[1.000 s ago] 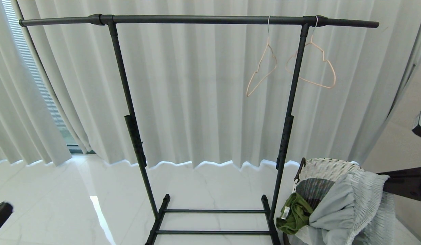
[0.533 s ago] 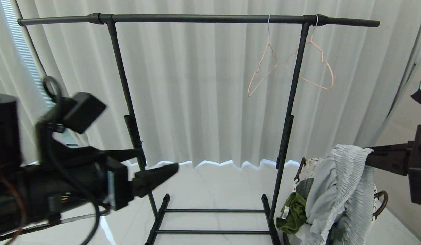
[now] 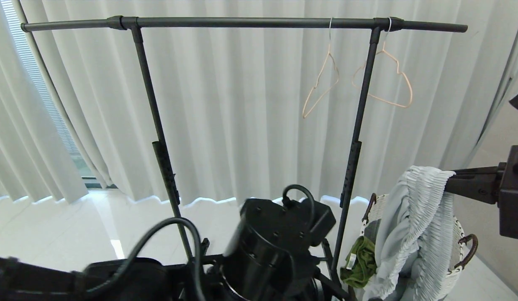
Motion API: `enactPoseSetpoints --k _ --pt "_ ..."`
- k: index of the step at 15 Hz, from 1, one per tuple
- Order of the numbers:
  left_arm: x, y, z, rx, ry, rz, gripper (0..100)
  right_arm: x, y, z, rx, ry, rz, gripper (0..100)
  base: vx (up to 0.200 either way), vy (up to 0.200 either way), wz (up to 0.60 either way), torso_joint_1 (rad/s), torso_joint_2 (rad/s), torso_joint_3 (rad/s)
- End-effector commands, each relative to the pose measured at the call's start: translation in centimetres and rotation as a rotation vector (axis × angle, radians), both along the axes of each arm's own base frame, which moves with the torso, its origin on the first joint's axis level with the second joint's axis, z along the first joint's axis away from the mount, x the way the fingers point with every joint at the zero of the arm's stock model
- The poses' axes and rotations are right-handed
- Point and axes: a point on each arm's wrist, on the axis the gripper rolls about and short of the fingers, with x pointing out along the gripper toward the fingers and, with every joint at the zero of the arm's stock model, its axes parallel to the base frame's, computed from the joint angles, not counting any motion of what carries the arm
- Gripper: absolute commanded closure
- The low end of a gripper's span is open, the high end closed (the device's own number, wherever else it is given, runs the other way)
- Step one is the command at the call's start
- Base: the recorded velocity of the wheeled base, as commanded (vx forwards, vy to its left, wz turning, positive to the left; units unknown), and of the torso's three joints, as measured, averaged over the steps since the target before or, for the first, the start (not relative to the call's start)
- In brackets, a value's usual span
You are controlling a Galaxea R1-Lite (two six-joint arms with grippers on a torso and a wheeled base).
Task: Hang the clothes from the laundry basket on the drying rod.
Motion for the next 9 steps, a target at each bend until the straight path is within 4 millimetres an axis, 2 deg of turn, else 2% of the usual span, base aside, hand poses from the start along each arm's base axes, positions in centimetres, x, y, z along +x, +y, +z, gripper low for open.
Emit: enactPoseSetpoints --k 1,5,7,9 --pt "0.5 -2.7 -4.0 0.087 0.055 -0.028 0 -0.1 -0.1 0.1 0.004 -0.004 0.003 100 0.0 0.0 0.0 0.0 0.0 0.0" --pt "3.1 -5.6 -6.8 0.103 0.079 0.023 0 -0.4 -0.2 0.3 0.035 0.01 0.016 100 0.0 0.0 0.0 0.0 0.0 0.0" --pt "3.7 -5.5 -8.6 0.15 0.091 0.055 0 -0.5 -0.3 0.3 0.038 0.009 0.016 100 0.0 0.0 0.0 0.0 0.0 0.0" --pt "3.4 -4.9 -9.5 0.188 0.104 0.065 0 -0.5 -0.3 0.3 0.037 0.009 0.014 100 0.0 0.0 0.0 0.0 0.0 0.0"
